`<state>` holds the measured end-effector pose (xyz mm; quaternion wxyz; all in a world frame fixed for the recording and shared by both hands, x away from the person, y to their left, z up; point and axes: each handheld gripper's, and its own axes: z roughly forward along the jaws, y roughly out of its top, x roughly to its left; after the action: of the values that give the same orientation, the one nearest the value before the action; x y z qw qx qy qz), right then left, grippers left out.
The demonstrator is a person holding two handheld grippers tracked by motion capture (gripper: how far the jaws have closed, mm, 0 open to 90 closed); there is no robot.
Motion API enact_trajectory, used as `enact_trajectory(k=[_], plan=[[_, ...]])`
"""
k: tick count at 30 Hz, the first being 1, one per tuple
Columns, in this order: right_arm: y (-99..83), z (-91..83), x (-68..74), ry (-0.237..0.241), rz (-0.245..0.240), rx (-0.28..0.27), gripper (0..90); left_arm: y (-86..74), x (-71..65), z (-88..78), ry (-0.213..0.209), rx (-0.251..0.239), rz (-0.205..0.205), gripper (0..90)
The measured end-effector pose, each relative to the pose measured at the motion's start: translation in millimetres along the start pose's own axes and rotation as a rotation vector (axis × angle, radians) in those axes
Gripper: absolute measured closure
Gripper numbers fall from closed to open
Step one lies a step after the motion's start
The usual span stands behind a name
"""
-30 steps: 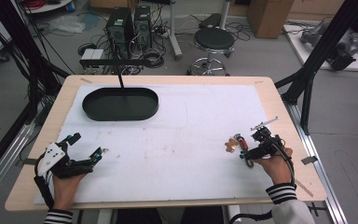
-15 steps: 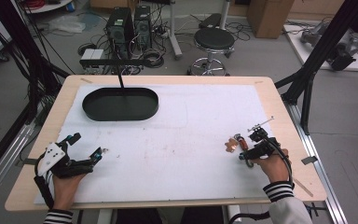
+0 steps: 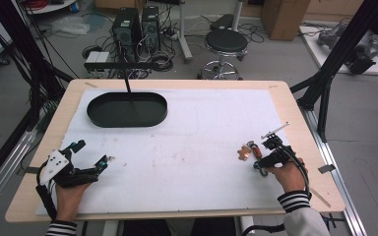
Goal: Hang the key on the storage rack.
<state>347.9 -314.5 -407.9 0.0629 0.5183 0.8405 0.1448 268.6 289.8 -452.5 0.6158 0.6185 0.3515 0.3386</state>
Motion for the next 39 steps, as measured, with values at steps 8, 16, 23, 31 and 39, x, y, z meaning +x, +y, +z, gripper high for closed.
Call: enact_trajectory(k=[8,16,23,31,39], plan=[[1.1,0.7,-0.7,0.015,-0.001,0.007,51.6,0.0,0.0,0.0,0.0,0.0,0.0,1.7],[2.1,1.3,-0.5,0.02,-0.014,0.023,57.9,0.0,0.0,0.0,0.001,0.0,-0.001,1.7],[4.1,1.2,2.2,0.004,-0.021,0.044,62.0,0.0,0.0,-0.1,-0.001,0.0,0.0,1.7],[6.2,1.8,4.4,-0.005,-0.052,0.067,76.4,0.0,0.0,-0.2,0.001,0.0,-0.001,1.7],[9.2,2.0,9.0,-0.028,-0.095,0.091,79.3,0.1,0.3,-0.4,0.0,0.001,-0.003,1.7]])
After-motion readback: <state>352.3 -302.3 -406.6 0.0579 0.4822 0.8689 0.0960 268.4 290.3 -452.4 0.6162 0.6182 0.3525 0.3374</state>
